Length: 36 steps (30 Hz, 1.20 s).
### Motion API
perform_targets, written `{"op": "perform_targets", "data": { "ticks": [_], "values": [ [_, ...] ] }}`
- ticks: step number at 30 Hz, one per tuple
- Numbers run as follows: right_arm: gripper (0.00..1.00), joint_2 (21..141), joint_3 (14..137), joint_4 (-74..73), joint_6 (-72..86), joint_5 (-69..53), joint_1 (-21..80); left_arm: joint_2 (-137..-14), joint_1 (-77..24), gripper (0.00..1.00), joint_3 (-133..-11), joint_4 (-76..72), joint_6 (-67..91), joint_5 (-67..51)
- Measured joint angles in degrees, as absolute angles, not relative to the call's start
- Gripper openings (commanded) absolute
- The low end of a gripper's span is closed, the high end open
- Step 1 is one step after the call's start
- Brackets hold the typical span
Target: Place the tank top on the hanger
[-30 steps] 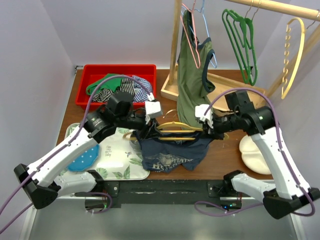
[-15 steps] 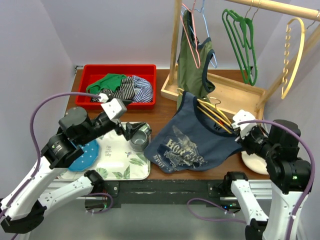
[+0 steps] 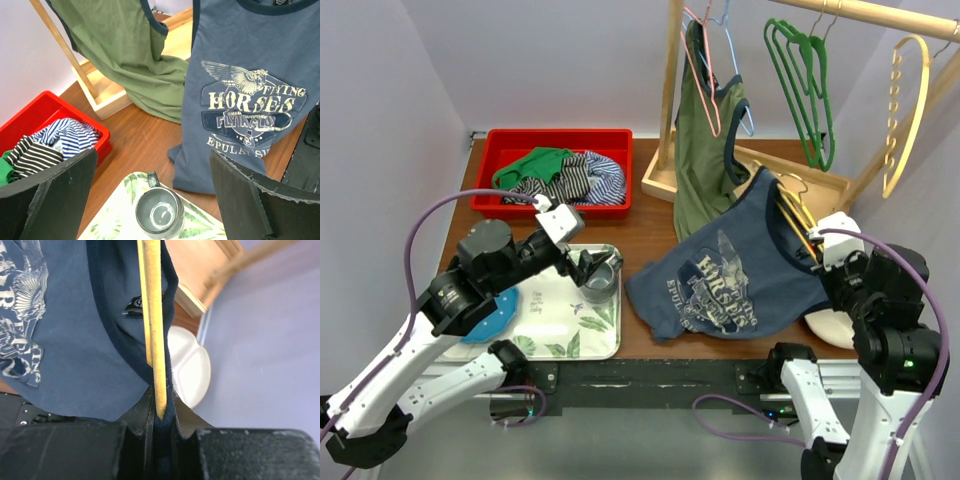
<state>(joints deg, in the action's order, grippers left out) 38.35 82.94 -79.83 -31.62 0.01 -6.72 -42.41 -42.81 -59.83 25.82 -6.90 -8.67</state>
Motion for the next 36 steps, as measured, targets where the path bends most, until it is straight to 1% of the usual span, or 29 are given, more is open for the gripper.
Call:
{"op": "perform_targets", "data": {
  "ticks": [4, 9, 15, 20, 24, 28, 30, 33, 36],
  "values": [
    [0.00, 39.24, 83.59, -80.40, -29.30, 3.53, -7.44, -41.50, -42.81, 1.00, -59.29, 25.76, -7.14, -8.69],
    [0.00, 46.39, 91.70, -81.03, -27.27, 3.20, -7.51, -40.36, -42.81, 1.00, -58.06, 25.71, -7.07, -8.78],
    [0.00, 56.93, 100.07, -79.53, -23.29, -1.34, -7.51, -38.22, -42.81, 1.00, -55.18, 25.30, -6.46, -9.21],
    [0.00, 63.29, 101.67, -78.17, -19.97, -6.33, -7.51, -37.19, -42.81, 1.00, -54.43, 24.62, -5.37, -10.00],
    [0.00, 65.17, 101.67, -78.26, -19.27, -8.82, -7.53, -38.20, -42.81, 1.00, -51.44, 18.98, -1.56, -13.61],
    [0.00, 62.00, 101.62, -79.07, -19.73, -9.21, -7.51, -46.76, -44.97, 1.00, -47.75, 11.88, 3.49, -17.02],
    [0.00, 58.87, 101.34, -79.42, -20.01, -8.95, -7.53, -54.52, -51.22, 1.00, -47.88, 10.37, 3.99, -12.56],
    [0.00, 54.70, 100.47, -79.77, -20.21, -8.73, -7.51, -67.33, -60.88, 1.00, -52.73, 11.73, 3.95, -7.09],
    [0.00, 51.55, 99.33, -80.18, -20.18, -8.71, -7.51, -80.36, -67.05, 1.00, -60.93, 13.56, 3.92, -0.25]
  ]
}}
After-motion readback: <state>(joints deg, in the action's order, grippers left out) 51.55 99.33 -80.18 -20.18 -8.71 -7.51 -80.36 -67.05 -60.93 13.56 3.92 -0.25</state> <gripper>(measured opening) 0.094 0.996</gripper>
